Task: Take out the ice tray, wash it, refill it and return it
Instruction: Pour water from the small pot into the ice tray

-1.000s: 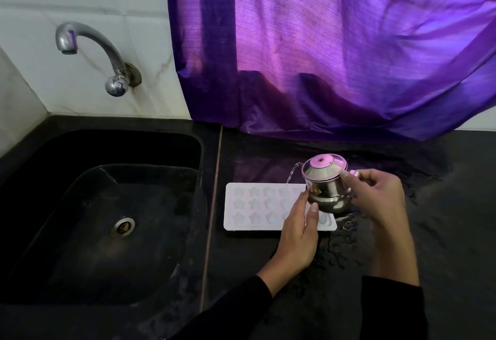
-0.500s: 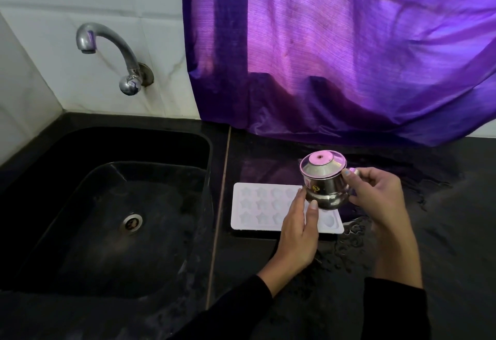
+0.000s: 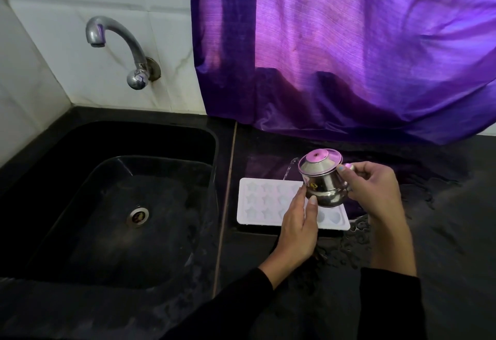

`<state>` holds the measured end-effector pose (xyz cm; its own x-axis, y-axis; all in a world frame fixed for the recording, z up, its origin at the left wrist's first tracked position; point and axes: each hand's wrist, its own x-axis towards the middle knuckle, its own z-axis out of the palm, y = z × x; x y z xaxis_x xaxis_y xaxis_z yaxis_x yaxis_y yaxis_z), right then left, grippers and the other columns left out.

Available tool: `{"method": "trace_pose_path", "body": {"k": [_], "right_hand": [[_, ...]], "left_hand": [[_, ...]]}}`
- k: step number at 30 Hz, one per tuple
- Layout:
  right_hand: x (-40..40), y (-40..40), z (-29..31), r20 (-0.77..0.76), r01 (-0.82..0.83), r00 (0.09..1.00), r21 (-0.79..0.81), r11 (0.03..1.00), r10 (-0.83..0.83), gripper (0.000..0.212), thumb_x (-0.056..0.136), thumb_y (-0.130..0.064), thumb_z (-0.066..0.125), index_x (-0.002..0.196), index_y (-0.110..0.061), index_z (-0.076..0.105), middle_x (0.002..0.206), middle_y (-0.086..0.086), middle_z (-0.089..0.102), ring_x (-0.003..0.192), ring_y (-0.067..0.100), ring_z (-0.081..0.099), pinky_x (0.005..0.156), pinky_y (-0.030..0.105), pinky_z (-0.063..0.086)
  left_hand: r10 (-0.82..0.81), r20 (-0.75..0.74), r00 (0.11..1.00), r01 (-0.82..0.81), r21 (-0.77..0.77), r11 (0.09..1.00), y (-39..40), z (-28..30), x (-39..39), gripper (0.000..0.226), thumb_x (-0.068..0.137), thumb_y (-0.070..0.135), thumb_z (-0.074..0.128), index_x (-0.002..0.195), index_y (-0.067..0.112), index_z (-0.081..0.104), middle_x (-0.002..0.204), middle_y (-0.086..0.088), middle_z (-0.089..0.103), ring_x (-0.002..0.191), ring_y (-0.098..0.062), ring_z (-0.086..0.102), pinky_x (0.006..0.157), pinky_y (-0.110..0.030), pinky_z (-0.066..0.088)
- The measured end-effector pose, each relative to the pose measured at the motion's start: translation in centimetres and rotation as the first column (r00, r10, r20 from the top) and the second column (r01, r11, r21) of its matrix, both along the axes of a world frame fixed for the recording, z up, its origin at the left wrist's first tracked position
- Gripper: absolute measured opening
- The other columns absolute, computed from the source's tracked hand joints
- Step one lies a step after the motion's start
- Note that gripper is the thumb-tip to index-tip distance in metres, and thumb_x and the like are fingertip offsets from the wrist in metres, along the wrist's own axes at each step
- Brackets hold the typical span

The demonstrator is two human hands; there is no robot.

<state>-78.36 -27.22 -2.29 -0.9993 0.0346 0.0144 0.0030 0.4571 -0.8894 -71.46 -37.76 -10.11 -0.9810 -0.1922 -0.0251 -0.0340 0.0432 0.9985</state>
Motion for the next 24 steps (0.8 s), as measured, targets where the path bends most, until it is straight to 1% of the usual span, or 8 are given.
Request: {"method": "trace_pose_path", "body": {"k": [3, 4, 8, 12, 17, 20, 22, 24], "right_hand": [[0.08, -0.16, 0.13, 0.004, 0.005, 1.0, 0.006, 1.0, -0.005, 0.018, 0.077, -0.04, 0.07, 0.076, -0.023, 0.068, 0.072, -0.001, 0.072, 0.077, 0.026, 0.07, 0.081, 0.057, 0.056], [0.11, -0.18, 0.16, 0.006, 0.008, 1.0, 0.007, 1.0, -0.008, 0.019, 0.075, -0.042, 0.07, 0.075, -0.023, 0.067, 0.071, -0.001, 0.072, 0.077, 0.026, 0.07, 0.081, 0.057, 0.056], [0.23, -0.22, 0.27, -0.002, 0.012, 1.0, 0.028, 1.0, -0.012, 0.019, 0.075, -0.042, 0.069, 0.073, -0.024, 0.066, 0.07, -0.001, 0.071, 0.076, 0.027, 0.069, 0.079, 0.056, 0.056], [0.29, -0.14, 0.27, -0.007, 0.018, 1.0, 0.042, 0.999, -0.017, 0.016, 0.081, -0.036, 0.07, 0.073, -0.024, 0.065, 0.07, 0.0, 0.07, 0.075, 0.027, 0.068, 0.079, 0.056, 0.056], [0.33, -0.04, 0.1, 0.017, 0.033, 0.999, -0.021, 0.999, -0.033, 0.026, 0.067, -0.046, 0.066, 0.073, -0.021, 0.068, 0.067, 0.0, 0.07, 0.076, 0.029, 0.069, 0.081, 0.057, 0.056], [0.3, 0.07, -0.08, 0.018, 0.036, 0.999, -0.051, 0.998, -0.035, 0.021, 0.071, -0.042, 0.069, 0.073, -0.021, 0.068, 0.067, 0.001, 0.07, 0.078, 0.028, 0.07, 0.082, 0.057, 0.055], [0.3, 0.09, -0.02, 0.024, 0.043, 0.999, -0.08, 0.996, -0.041, 0.016, 0.076, -0.035, 0.072, 0.072, -0.02, 0.068, 0.066, 0.0, 0.069, 0.076, 0.025, 0.068, 0.084, 0.057, 0.055], [0.35, -0.02, 0.19, 0.037, 0.052, 0.998, -0.115, 0.992, -0.048, 0.013, 0.08, -0.026, 0.075, 0.072, -0.017, 0.068, 0.065, 0.001, 0.068, 0.072, 0.021, 0.066, 0.085, 0.055, 0.056]], "left_hand": [[0.006, 0.002, 1.0, -0.006, -0.002, 1.0, -0.12, -0.17, -0.11, 0.046, 0.103, 0.035, 0.032, 0.147, 0.027, 0.032, 0.149, 0.01, 0.04, 0.137, 0.001, 0.031, 0.116, -0.026, 0.025], [0.004, 0.003, 1.0, -0.004, -0.005, 1.0, -0.16, -0.22, -0.15, 0.045, 0.103, 0.035, 0.032, 0.147, 0.026, 0.032, 0.149, 0.01, 0.04, 0.137, 0.001, 0.032, 0.115, -0.024, 0.026], [0.003, 0.004, 1.0, -0.003, -0.011, 1.0, -0.24, -0.16, -0.13, 0.042, 0.103, 0.032, 0.032, 0.145, 0.027, 0.036, 0.142, 0.014, 0.046, 0.125, 0.011, 0.038, 0.099, -0.001, 0.027], [-0.005, 0.006, 1.0, 0.005, -0.02, 1.0, -0.21, -0.22, -0.14, 0.042, 0.103, 0.032, 0.032, 0.145, 0.026, 0.035, 0.141, 0.015, 0.046, 0.124, 0.012, 0.039, 0.098, -0.001, 0.027], [-0.009, 0.018, 1.0, 0.009, -0.022, 1.0, -0.33, -0.1, -0.07, 0.041, 0.103, 0.032, 0.031, 0.144, 0.028, 0.035, 0.132, 0.023, 0.044, 0.111, 0.027, 0.035, 0.09, 0.006, 0.025], [-0.011, 0.021, 1.0, 0.012, -0.017, 1.0, -0.48, -0.14, -0.03, 0.042, 0.103, 0.032, 0.031, 0.145, 0.028, 0.034, 0.134, 0.023, 0.043, 0.114, 0.025, 0.035, 0.092, 0.005, 0.025], [-0.011, 0.016, 1.0, 0.011, -0.01, 1.0, -0.63, -0.08, 0.0, 0.041, 0.104, 0.032, 0.031, 0.145, 0.028, 0.034, 0.13, 0.027, 0.043, 0.108, 0.032, 0.034, 0.09, 0.007, 0.025], [-0.005, 0.013, 1.0, 0.005, -0.001, 1.0, -0.82, -0.02, -0.02, 0.042, 0.104, 0.031, 0.031, 0.146, 0.026, 0.033, 0.131, 0.025, 0.042, 0.107, 0.032, 0.034, 0.089, 0.008, 0.025]]}}
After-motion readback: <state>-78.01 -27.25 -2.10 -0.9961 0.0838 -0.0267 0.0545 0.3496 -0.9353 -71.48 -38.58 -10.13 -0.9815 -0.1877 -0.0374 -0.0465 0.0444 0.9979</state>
